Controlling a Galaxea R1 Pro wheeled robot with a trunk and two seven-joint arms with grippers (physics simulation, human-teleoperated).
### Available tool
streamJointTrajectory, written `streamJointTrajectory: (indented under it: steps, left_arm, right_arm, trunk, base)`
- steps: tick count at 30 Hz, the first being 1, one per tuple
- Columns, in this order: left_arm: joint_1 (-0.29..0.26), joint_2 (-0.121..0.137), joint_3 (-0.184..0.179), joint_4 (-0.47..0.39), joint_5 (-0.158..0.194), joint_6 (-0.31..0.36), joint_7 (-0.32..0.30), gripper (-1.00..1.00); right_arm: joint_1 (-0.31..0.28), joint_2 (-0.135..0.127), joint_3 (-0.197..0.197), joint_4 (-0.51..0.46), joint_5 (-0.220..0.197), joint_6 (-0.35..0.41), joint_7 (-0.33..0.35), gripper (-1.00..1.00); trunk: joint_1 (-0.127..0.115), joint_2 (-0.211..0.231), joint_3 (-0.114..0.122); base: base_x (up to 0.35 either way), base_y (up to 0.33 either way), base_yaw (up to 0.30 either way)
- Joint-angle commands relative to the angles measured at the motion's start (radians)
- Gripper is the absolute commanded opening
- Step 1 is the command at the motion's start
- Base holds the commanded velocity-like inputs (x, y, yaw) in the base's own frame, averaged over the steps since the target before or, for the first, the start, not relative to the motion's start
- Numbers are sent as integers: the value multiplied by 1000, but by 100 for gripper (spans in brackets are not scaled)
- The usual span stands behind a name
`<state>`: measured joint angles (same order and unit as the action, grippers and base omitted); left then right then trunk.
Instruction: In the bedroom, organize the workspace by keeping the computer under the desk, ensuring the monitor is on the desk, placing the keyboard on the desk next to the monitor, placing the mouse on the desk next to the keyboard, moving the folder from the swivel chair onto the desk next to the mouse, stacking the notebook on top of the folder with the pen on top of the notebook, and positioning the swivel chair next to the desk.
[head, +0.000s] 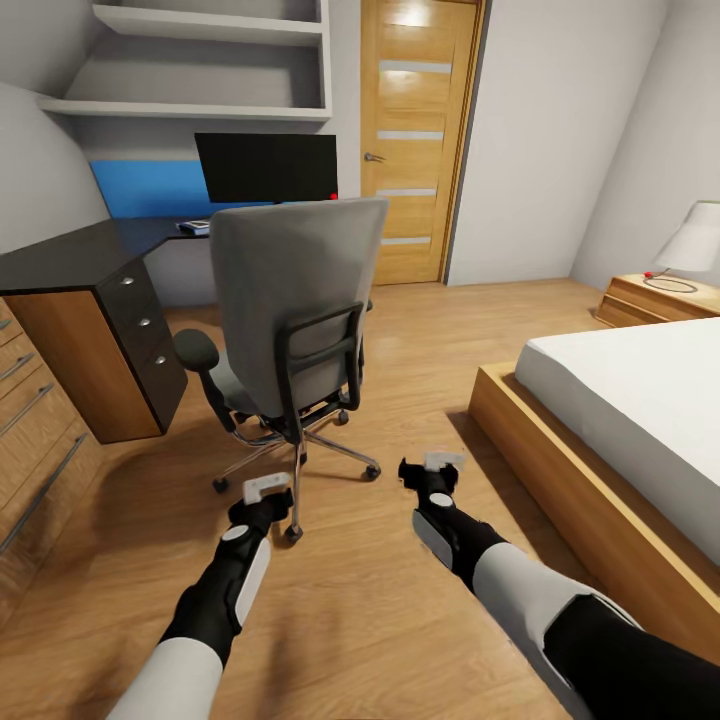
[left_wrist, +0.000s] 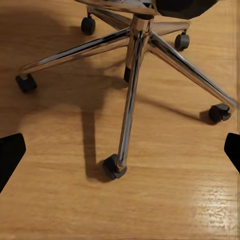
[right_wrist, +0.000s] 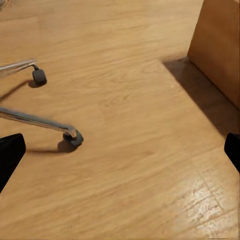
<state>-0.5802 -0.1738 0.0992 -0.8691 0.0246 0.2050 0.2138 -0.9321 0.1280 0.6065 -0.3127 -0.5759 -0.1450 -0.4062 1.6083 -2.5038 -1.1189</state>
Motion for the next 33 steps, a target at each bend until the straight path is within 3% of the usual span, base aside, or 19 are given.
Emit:
streamJointTrajectory:
  steps: [1, 5, 8, 18, 31, 33]
  left_arm:
    - [0, -1, -8, -6, 6, 9, 2, 100]
    - [0, -1, -19, -21, 17, 14, 1, 100]
    - [0, -1, -32, -27, 28, 16, -1, 100]
    - [0, -1, -91, -31, 83, 17, -8, 100]
    - [0, -1, -132, -26, 90, 14, -13, 100]
    - [0, -1, -156, -24, 90, 11, -12, 100]
  right_arm:
    - [-27, -2, -23, 12, -21, 32, -2, 100]
    - [-58, -7, -81, 41, -37, 82, 8, 100]
    - [-66, -6, -97, 52, -40, 96, 25, 100]
    - [-72, 3, -104, 63, -33, 102, 61, 100]
    - [-71, 5, -104, 63, -32, 78, 70, 100]
    - [-70, 4, -105, 63, -32, 75, 70, 100]
  trunk:
    - [0, 0, -1]
    - [0, 0, -1]
    - [0, 0, -1]
    - [0, 0, -1]
    - [0, 0, -1]
    - [-1, 0, 3]
  base:
    - [0, 0, 0]
    - [0, 0, 0]
    - [0, 0, 0]
    - [0, 0, 0]
    - [0, 0, 0]
    - [0, 0, 0]
